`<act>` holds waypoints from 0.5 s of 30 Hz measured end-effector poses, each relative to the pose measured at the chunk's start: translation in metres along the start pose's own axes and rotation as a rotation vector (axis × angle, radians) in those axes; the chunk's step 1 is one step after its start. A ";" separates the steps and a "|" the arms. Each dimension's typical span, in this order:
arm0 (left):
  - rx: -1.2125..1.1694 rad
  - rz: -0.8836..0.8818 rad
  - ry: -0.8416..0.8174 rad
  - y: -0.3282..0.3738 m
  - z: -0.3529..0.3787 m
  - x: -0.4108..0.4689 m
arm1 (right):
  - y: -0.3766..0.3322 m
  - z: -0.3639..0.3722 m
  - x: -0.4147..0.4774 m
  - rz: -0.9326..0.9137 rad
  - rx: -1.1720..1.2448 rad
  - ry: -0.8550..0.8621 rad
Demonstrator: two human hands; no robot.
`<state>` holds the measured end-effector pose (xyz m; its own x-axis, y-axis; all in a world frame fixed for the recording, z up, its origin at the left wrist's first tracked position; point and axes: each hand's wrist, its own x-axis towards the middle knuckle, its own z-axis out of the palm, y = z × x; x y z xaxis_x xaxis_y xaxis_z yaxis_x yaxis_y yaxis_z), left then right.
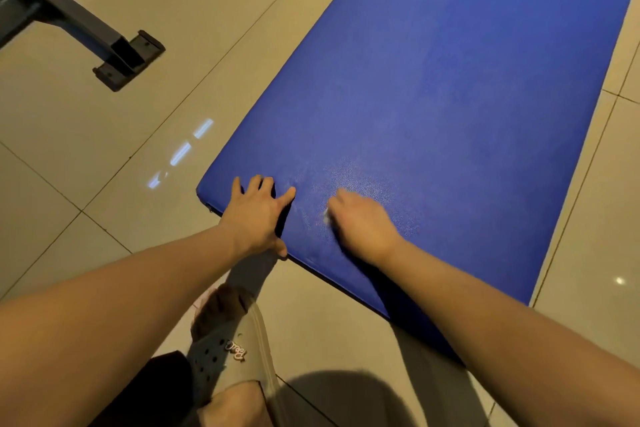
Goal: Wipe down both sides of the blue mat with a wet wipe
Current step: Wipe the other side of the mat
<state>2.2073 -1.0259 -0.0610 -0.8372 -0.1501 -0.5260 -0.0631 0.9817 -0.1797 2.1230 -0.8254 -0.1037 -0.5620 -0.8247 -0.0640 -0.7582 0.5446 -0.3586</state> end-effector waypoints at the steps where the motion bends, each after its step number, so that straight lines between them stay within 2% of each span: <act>1: 0.019 0.010 0.006 0.001 0.000 0.002 | 0.013 -0.006 0.009 0.131 -0.005 0.056; 3: 0.003 0.022 -0.006 0.006 0.000 0.006 | 0.035 -0.009 0.022 0.392 0.015 0.177; 6: -0.050 0.055 -0.025 0.005 0.003 0.007 | 0.020 -0.004 0.029 0.477 0.066 0.186; 8: -0.054 0.050 -0.017 0.002 0.004 0.006 | -0.015 0.007 0.021 0.430 0.102 0.090; 11: -0.055 0.044 -0.022 0.004 0.007 0.007 | -0.071 0.021 -0.013 0.223 0.144 -0.051; 13: -0.058 0.049 -0.020 0.005 0.007 0.007 | -0.082 0.030 -0.029 0.029 0.096 -0.065; 15: -0.067 0.046 -0.018 0.003 0.009 0.008 | -0.068 0.025 -0.025 -0.045 0.051 -0.021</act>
<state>2.2055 -1.0248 -0.0731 -0.8300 -0.1063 -0.5475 -0.0617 0.9931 -0.0994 2.1972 -0.8454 -0.1009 -0.5203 -0.8514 -0.0664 -0.7644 0.4990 -0.4083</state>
